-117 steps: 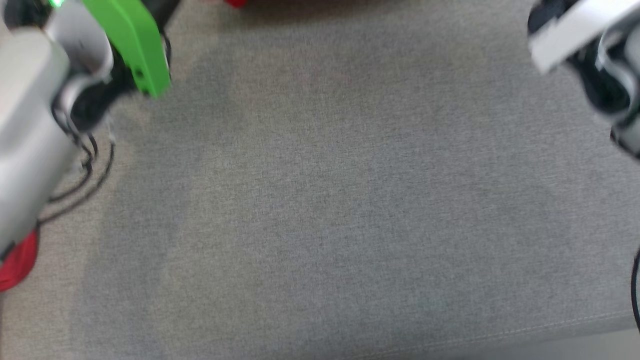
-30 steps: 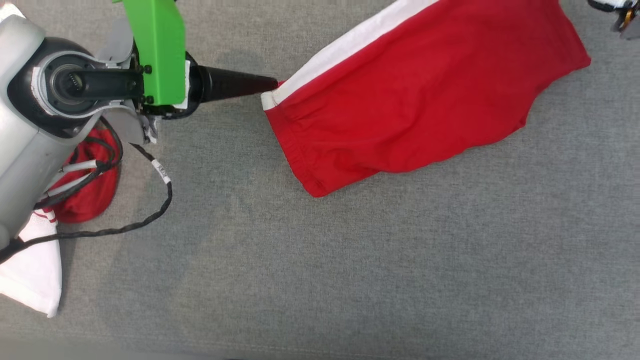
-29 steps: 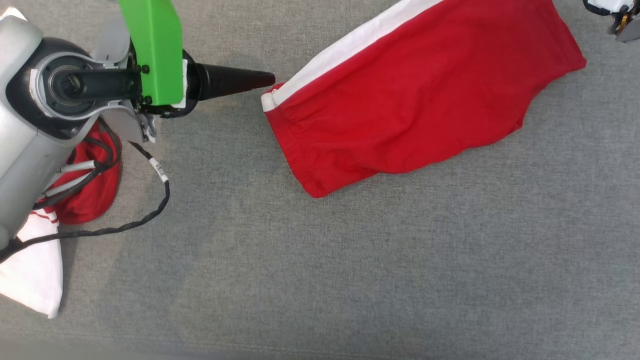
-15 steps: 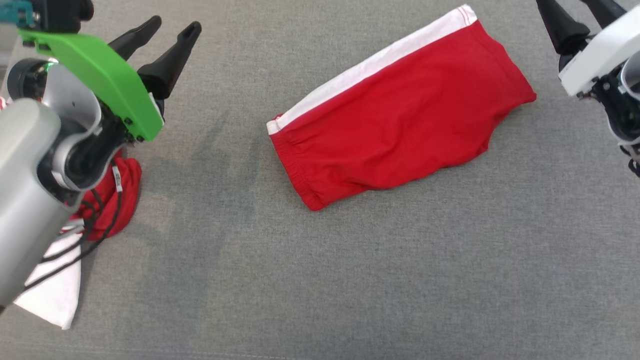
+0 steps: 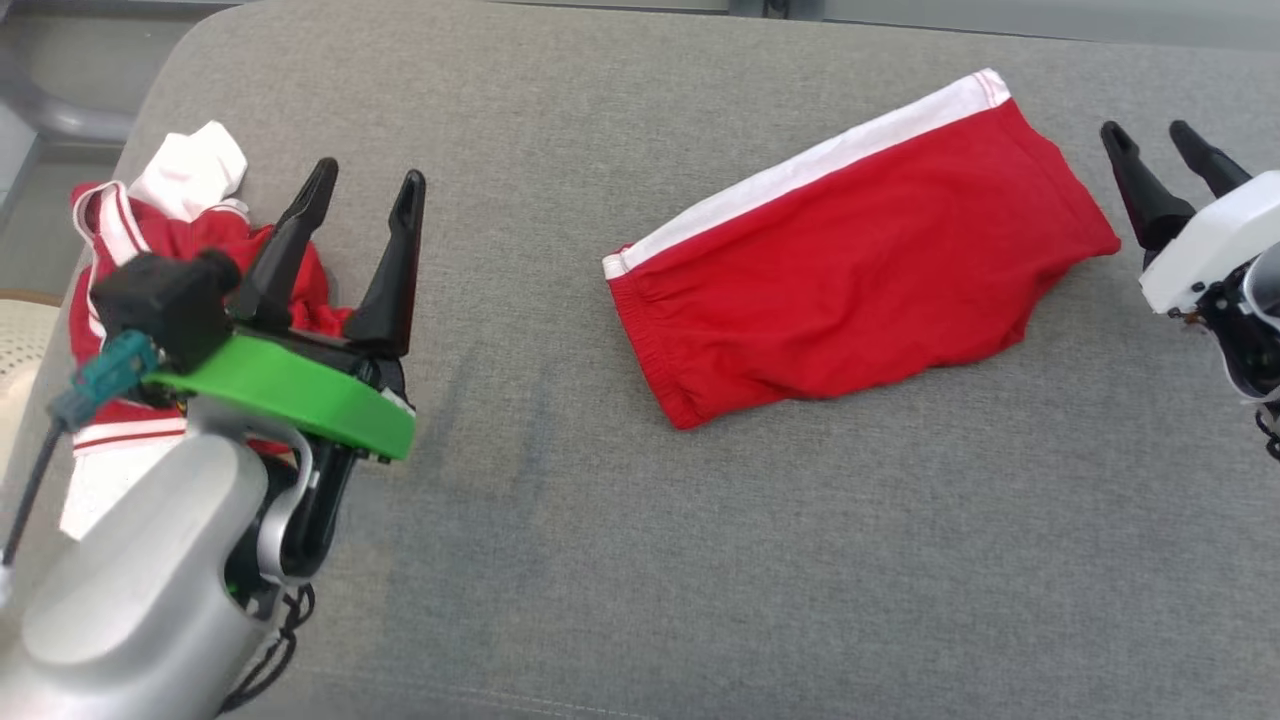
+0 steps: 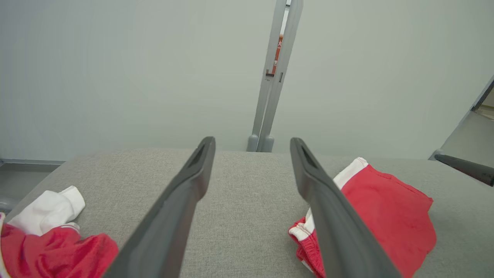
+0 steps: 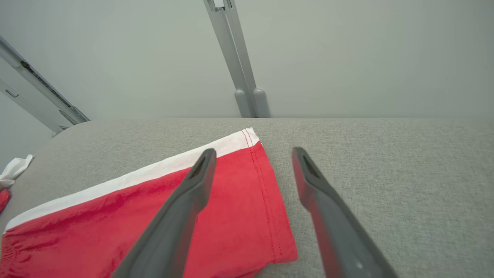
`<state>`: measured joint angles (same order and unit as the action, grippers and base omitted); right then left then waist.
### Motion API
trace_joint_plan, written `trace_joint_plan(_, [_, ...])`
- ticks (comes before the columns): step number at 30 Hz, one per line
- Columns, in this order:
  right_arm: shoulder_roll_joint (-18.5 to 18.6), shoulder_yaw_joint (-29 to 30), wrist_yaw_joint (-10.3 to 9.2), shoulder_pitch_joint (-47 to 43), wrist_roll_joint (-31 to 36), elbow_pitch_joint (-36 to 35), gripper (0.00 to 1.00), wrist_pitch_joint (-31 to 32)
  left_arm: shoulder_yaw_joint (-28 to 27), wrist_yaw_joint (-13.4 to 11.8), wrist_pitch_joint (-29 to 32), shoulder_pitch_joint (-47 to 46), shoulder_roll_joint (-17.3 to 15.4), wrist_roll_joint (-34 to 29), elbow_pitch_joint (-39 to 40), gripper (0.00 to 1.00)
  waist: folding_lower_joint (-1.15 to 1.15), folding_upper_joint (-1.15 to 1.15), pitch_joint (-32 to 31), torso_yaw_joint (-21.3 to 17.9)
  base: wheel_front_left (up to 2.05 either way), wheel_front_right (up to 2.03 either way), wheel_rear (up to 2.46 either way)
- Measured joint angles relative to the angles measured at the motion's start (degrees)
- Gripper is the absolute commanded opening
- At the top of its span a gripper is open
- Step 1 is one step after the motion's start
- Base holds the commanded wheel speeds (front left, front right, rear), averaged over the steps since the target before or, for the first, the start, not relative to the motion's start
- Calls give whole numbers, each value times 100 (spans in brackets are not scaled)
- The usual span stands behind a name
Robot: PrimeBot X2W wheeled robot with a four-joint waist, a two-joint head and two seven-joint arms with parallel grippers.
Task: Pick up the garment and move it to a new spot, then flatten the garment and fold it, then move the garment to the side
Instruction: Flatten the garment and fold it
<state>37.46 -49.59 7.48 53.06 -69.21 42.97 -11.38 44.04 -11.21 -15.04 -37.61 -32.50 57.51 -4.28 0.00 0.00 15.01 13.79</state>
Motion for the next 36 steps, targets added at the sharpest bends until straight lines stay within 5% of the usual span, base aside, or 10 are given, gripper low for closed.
trace_joint_plan(5, [43,20,0,59,-229,387,100,385,-831,126,-1,1011,587,-1199,256,100,0,0,111,255,0,0,0])
trace_joint_plan(12, [181,-23,0,296,-516,937,100,1127,-1408,686,-1,1700,1506,-1746,163,100,0,0,334,606,0,0,0])
trace_joint_plan(25, [91,269,0,347,-1508,1383,100,2452,-1924,1379,-1,1892,2306,-2471,-427,100,0,0,585,1102,0,0,0])
trace_joint_plan(27, [38,303,0,326,-1618,1384,84,2590,-1992,1428,-1,1934,2374,-2528,-483,100,0,0,552,1101,0,0,0])
trace_joint_plan(30, [-46,315,0,271,-1694,1337,32,2649,-2057,1506,-1,1973,2476,-2603,-566,100,0,0,505,1077,0,0,0])
trace_joint_plan(31, [-70,331,0,230,-1715,1301,4,2620,-2069,1534,-1,1978,2498,-2628,-609,100,0,0,492,1063,0,0,0])
trace_joint_plan(36, [-197,476,0,5,-1837,989,0,2164,-2147,1624,-1,2007,2573,-2771,-731,100,0,0,403,957,0,0,0])
